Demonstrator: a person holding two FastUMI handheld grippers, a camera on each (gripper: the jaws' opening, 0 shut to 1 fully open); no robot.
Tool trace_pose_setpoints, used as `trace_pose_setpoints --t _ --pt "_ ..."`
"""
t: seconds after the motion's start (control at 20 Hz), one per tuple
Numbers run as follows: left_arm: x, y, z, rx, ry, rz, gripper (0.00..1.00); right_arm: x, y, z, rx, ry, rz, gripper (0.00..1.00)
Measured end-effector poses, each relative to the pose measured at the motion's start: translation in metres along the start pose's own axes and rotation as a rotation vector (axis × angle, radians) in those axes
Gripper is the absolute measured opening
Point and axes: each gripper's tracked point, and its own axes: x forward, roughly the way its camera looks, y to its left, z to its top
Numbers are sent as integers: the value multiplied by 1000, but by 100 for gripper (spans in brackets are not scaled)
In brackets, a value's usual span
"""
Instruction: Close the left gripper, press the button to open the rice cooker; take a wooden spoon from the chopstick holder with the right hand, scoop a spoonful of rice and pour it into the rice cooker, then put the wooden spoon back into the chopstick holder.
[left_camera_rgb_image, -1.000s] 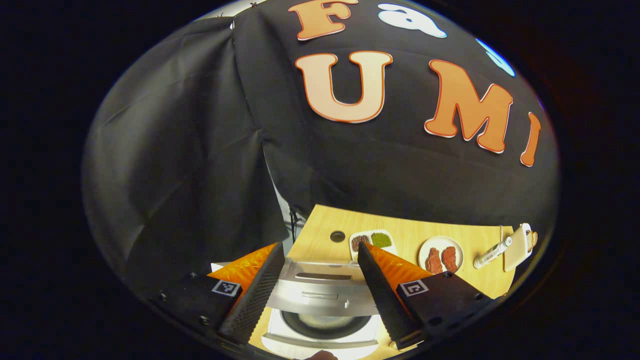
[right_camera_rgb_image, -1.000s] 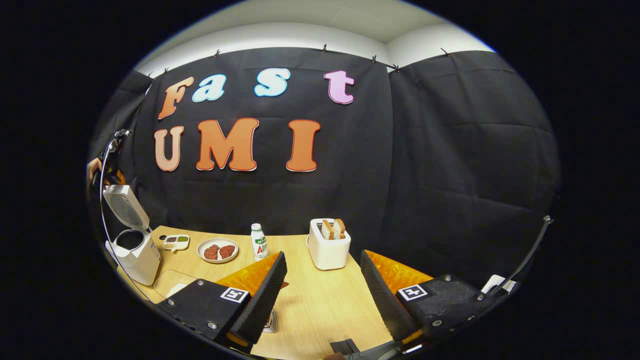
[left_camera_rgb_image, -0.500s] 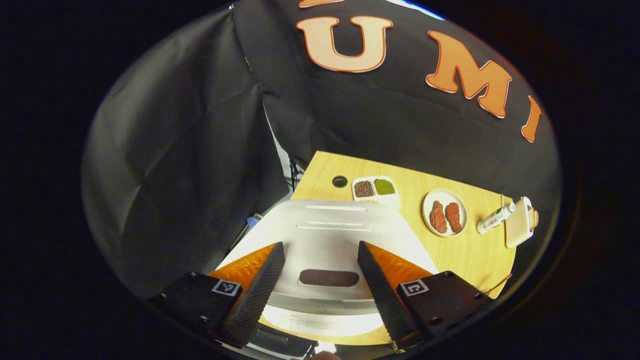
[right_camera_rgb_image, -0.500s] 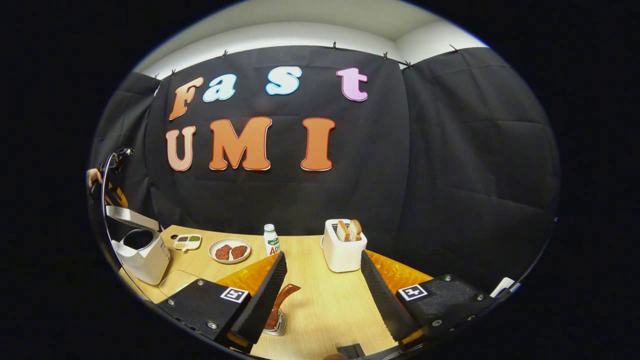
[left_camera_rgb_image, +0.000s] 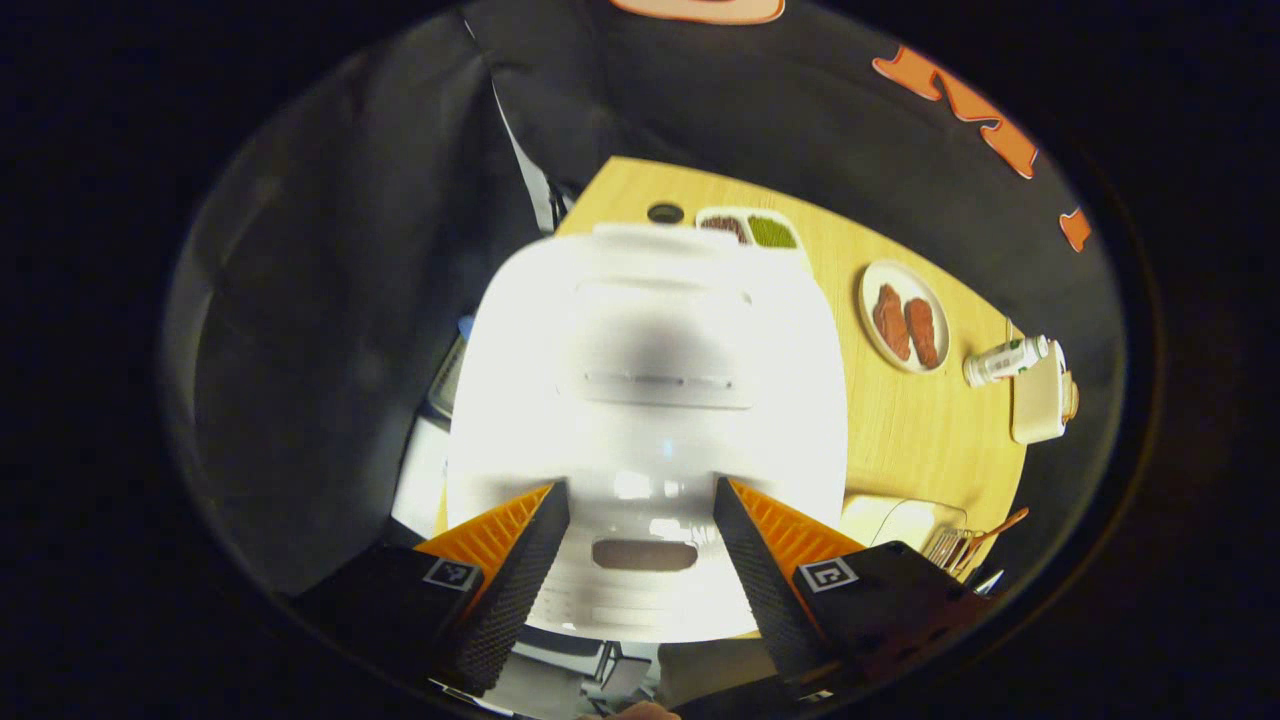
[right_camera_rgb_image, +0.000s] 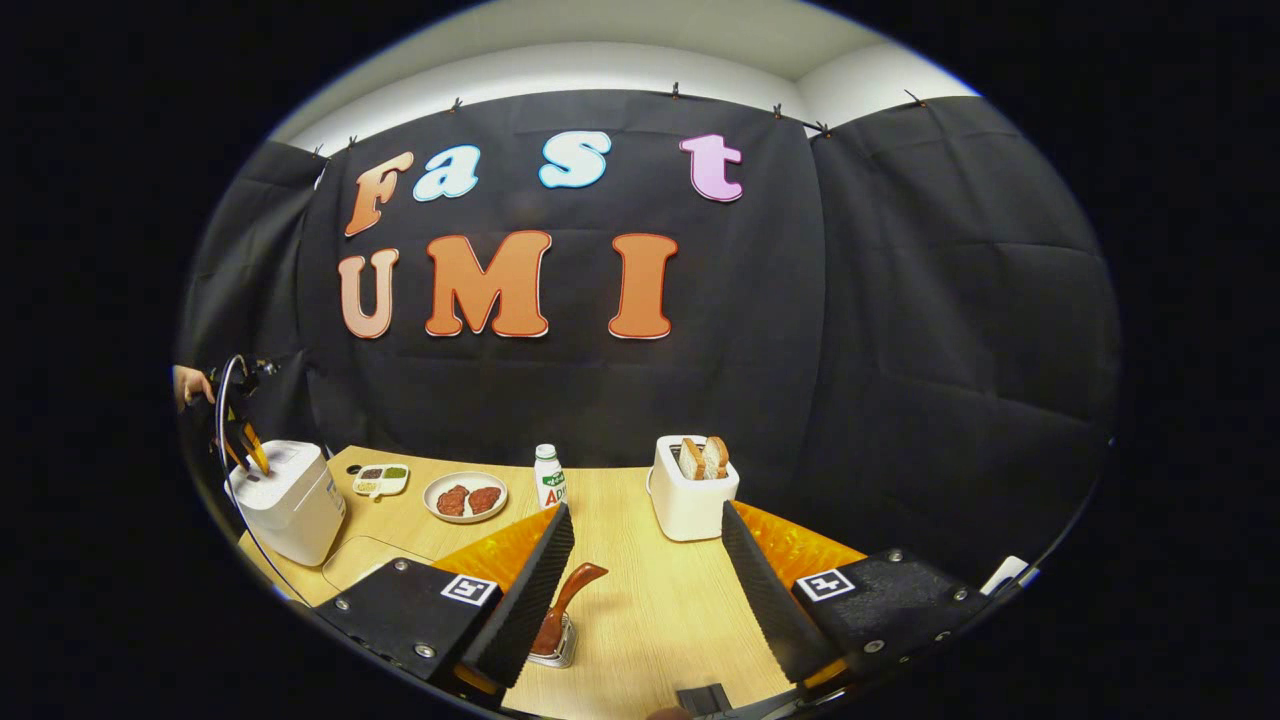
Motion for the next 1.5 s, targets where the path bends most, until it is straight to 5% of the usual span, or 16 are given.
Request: trace_pose_setpoints --t 0.4,0.55,0.95,1.0,1.1,1.15,1.5 --pt "-2 -5 -8 -51 3 -23 100 -6 15 15 -19 -25 15 93" --pt "-24 -23 -7 -58 -81 -67 100 -2 23 28 -24 -46 29 93" --pt "-164 -96 28 170 -529 -51 100 18 70 106 -71 -196 114 93" --pt "-185 -106 31 178 -594 -61 99 20 77 115 -76 -216 125 98" --pt "-220 -122 33 182 -723 -72 99 24 86 132 -79 -248 138 88" --pt "-238 -129 35 187 -799 -75 100 24 92 138 -76 -262 153 98" --pt "-325 -159 22 151 -1173 -118 100 29 119 154 -70 -293 209 93"
